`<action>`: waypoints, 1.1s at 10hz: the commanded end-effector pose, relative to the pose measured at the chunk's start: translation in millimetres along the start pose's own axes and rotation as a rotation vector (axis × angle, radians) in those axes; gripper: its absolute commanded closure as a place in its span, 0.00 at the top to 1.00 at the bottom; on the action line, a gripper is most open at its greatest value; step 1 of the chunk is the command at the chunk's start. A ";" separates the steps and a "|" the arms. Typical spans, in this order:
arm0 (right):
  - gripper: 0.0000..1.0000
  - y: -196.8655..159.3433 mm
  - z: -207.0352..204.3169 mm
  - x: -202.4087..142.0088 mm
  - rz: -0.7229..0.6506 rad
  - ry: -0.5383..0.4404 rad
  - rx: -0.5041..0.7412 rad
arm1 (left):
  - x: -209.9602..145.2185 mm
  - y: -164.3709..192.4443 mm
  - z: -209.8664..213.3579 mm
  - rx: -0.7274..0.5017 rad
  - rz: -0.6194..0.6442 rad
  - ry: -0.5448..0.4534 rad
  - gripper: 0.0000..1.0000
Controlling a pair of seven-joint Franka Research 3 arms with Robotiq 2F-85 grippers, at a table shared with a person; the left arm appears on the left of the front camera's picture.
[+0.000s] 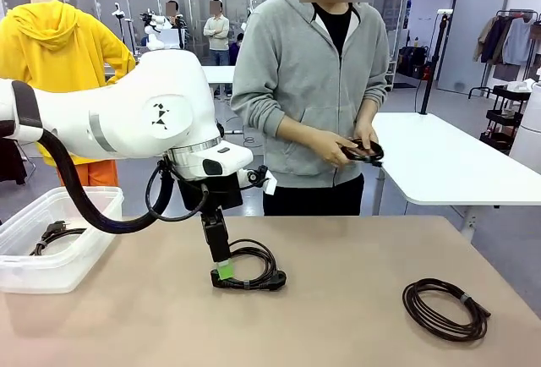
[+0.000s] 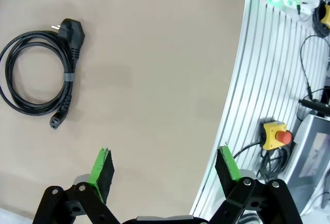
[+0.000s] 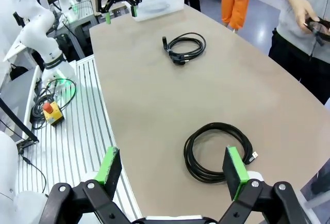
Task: Organize and store the cables.
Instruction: Place the Power Cable into the Organizing box.
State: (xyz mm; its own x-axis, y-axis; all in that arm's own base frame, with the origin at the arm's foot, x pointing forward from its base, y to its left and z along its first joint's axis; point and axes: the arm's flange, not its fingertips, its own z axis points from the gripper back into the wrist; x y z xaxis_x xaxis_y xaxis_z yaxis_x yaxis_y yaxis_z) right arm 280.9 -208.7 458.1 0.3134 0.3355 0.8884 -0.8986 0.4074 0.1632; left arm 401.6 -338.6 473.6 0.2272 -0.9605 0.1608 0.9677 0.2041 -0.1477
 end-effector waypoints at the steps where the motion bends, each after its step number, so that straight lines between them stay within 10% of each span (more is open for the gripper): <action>1: 1.00 3.0 -1.6 7.7 0.011 0.029 -0.005 | -4.1 -1.1 -1.7 -0.002 0.002 0.004 1.00; 11: 1.00 3.0 -1.6 7.7 0.011 0.029 -0.005 | 87.0 54.7 -101.1 0.218 -0.120 0.215 1.00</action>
State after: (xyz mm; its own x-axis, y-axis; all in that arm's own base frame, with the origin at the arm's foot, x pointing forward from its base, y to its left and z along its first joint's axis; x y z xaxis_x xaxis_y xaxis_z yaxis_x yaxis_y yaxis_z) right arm 281.0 -203.5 464.4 0.3256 0.3701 0.8701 -0.8974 0.4107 0.1611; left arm 451.6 -418.8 386.0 0.1015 -0.9937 -0.0481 0.9933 0.0986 0.0606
